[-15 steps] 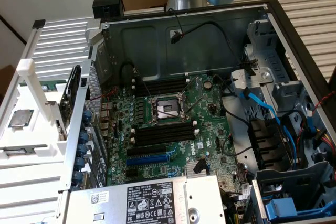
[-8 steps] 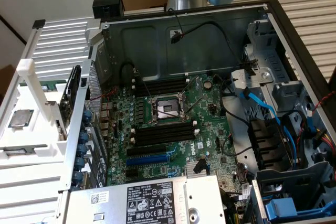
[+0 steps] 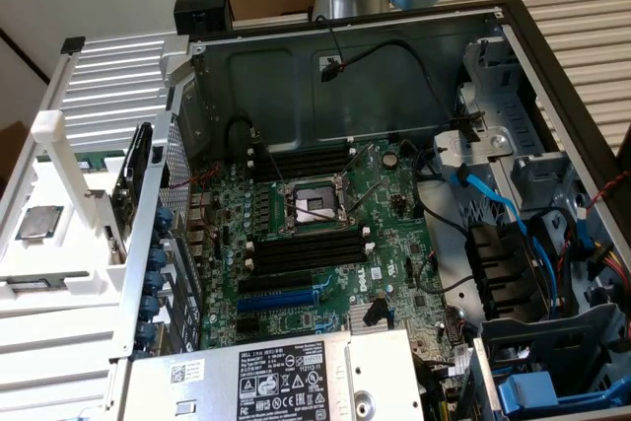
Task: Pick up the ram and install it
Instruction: 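Pick up the ram and move it above insertion slot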
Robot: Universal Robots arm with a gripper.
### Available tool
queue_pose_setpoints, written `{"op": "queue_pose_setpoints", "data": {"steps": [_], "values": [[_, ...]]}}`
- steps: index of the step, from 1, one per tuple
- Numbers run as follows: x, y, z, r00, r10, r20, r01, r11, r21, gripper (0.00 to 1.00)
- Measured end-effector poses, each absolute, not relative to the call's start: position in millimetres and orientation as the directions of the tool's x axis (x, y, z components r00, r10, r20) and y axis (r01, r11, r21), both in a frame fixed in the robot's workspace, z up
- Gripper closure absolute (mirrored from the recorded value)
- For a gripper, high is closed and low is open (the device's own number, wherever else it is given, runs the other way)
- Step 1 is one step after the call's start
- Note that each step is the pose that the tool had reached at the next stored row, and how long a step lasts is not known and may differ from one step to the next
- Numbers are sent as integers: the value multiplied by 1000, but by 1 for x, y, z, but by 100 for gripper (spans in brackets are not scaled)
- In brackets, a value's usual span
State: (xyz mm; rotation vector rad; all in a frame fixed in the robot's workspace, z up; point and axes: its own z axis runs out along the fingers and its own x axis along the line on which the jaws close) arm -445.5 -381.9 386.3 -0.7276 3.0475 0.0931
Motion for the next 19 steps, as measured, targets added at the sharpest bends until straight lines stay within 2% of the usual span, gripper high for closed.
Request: {"op": "queue_pose_setpoints", "data": {"steps": [11, 19], "values": [[-446, -382, 384, -786, -618, -21, -618, 784, 57, 90], [-441, -380, 382, -757, -653, -19, -653, 755, 59, 90]]}}
